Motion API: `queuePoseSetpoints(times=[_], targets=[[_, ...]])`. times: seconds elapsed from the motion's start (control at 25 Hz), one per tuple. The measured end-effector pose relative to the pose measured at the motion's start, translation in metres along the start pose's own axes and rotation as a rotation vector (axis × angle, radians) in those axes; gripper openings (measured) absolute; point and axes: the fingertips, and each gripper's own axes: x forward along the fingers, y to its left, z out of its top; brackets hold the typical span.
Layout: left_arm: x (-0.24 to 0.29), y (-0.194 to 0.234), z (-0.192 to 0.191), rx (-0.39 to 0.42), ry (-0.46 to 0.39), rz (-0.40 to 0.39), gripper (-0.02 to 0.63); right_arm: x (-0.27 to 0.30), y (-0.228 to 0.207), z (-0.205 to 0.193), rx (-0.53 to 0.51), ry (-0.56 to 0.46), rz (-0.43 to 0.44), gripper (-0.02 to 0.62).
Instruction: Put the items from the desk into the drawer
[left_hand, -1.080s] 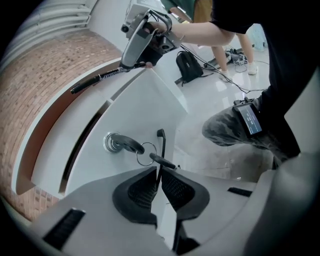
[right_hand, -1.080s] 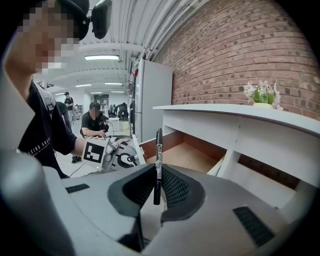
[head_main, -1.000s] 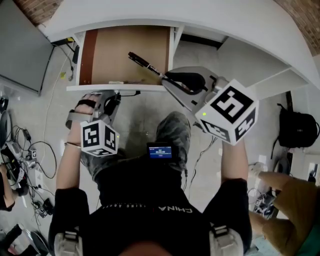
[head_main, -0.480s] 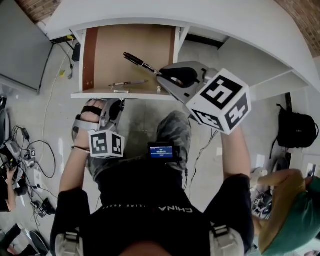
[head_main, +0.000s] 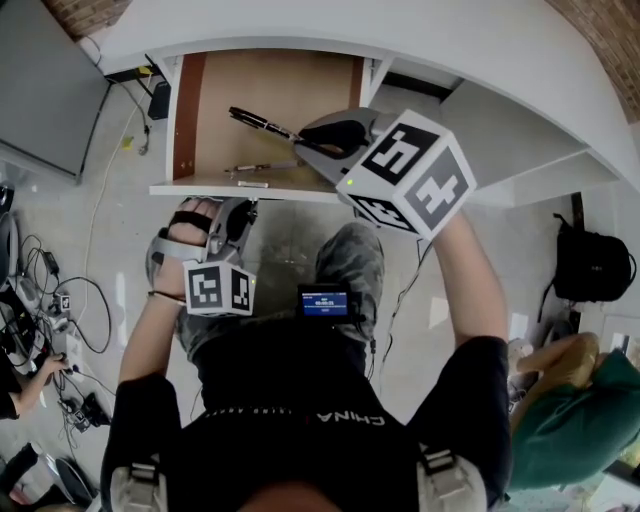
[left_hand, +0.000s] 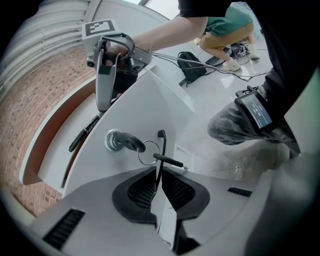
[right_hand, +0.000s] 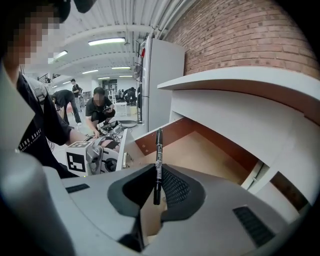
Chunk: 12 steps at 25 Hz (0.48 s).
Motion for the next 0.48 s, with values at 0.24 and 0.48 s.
queuePoseSetpoints(times=[0.24,0.48], targets=[[-0.001,0.0,0.001,0.003,-0.005,0.014,0.032,0.027,-0.004,0.004,-0.021,0.077,0.024,0.046],[-0.003,0.0,0.001,-0.006,-0.026,0.013,0.032,0.04,-0.006,0.004,-0.005,0.098,0.041,0.046]])
